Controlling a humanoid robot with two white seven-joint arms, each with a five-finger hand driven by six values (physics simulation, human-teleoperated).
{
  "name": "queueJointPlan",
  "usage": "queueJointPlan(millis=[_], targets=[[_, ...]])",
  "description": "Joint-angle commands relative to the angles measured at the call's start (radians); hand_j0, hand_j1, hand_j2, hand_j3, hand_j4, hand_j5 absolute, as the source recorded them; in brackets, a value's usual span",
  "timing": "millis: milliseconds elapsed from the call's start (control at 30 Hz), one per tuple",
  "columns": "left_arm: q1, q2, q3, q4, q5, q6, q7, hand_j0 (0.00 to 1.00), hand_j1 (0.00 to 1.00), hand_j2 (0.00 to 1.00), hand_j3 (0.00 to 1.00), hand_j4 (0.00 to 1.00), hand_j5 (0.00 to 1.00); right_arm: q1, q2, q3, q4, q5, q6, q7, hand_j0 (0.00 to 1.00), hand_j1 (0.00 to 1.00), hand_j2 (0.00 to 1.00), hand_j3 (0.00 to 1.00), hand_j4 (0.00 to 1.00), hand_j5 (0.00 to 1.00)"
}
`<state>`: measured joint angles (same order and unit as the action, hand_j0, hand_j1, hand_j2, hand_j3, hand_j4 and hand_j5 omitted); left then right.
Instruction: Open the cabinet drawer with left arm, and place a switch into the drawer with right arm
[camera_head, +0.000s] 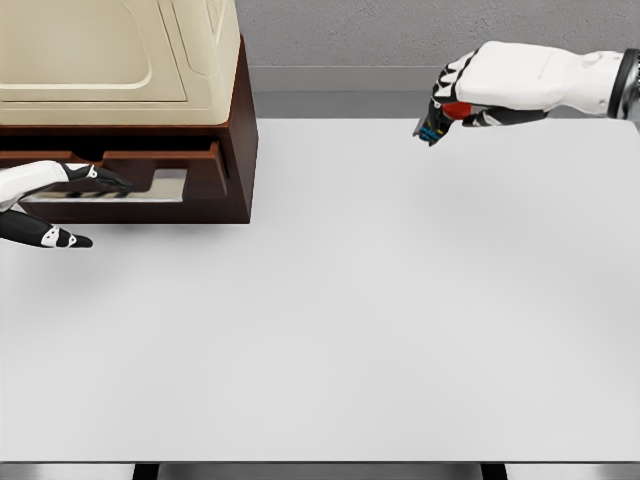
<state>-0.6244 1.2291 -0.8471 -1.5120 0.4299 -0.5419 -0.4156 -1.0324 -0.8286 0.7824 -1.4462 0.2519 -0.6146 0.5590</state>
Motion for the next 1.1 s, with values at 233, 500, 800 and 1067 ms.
queueJointPlan(millis=[233, 500, 800, 1067], targets=[[0.015, 0.015, -0.001, -0.016, 0.009, -0.007, -0.002, 0.83, 0.83, 0.83, 0.83, 0.83, 0.83, -0.103, 0.083, 0.155, -0.033, 0.004, 0.004, 0.025, 0.48, 0.48, 0.48, 0.48, 0.48, 0.48], [0.035, 0.032, 0.0, -0.028, 0.02, -0.016, -0.002, 0.83, 0.83, 0.83, 0.83, 0.83, 0.83, -0.15, 0.135, 0.216, -0.043, 0.015, 0.004, 0.025, 0.48, 0.48, 0.48, 0.48, 0.48, 0.48], [0.038, 0.059, -0.001, -0.054, 0.03, -0.027, 0.0, 0.83, 0.83, 0.83, 0.83, 0.83, 0.83, -0.206, 0.186, 0.248, -0.065, 0.015, 0.004, 0.025, 0.48, 0.48, 0.48, 0.48, 0.48, 0.48], [0.051, 0.062, 0.0, -0.062, 0.03, -0.029, 0.001, 0.83, 0.83, 0.83, 0.83, 0.83, 0.83, -0.27, 0.27, 0.273, -0.062, 0.015, 0.004, 0.025, 0.48, 0.48, 0.48, 0.48, 0.48, 0.48]])
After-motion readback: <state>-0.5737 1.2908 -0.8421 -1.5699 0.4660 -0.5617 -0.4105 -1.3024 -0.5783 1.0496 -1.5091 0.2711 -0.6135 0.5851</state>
